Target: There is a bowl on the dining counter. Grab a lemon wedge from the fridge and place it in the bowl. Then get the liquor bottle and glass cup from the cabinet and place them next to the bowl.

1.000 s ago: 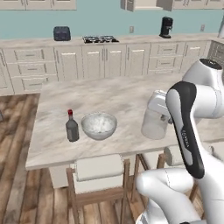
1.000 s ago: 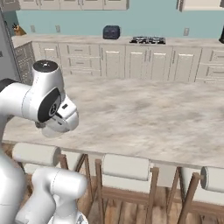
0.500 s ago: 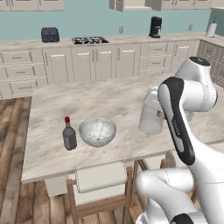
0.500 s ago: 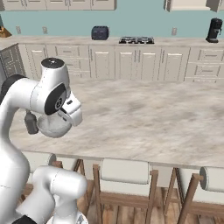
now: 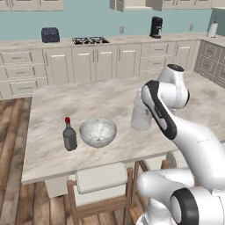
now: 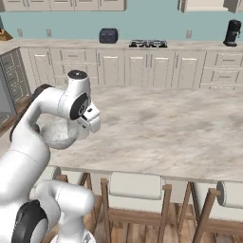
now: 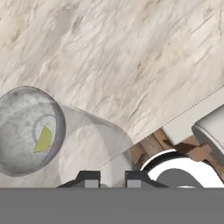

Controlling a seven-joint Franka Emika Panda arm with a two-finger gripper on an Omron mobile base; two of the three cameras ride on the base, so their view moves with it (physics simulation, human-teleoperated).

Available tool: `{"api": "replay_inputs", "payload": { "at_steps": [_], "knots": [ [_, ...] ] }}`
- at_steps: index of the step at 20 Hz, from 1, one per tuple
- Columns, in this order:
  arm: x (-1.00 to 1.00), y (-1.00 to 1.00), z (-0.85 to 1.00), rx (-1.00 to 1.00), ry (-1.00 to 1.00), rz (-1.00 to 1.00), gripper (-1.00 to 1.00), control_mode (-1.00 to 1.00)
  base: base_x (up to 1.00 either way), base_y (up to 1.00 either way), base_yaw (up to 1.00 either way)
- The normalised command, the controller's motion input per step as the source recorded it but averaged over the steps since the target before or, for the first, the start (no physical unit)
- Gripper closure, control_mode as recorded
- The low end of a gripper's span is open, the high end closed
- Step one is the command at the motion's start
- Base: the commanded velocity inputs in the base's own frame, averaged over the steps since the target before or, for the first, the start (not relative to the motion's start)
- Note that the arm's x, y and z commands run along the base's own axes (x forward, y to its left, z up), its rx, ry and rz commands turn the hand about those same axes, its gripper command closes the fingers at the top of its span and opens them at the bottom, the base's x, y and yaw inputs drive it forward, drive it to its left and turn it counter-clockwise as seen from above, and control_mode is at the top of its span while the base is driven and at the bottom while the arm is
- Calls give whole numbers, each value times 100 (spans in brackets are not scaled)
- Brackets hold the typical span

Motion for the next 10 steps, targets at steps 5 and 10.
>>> {"api": "replay_inputs", "payload": {
  "at_steps": [5,10],
  "knots": [
    [64,-1,-75,0,0,0,100,-100,0,0,0],
    [37,0,-66,0,0,0,100,-100,0,0,0]
  ]
}}
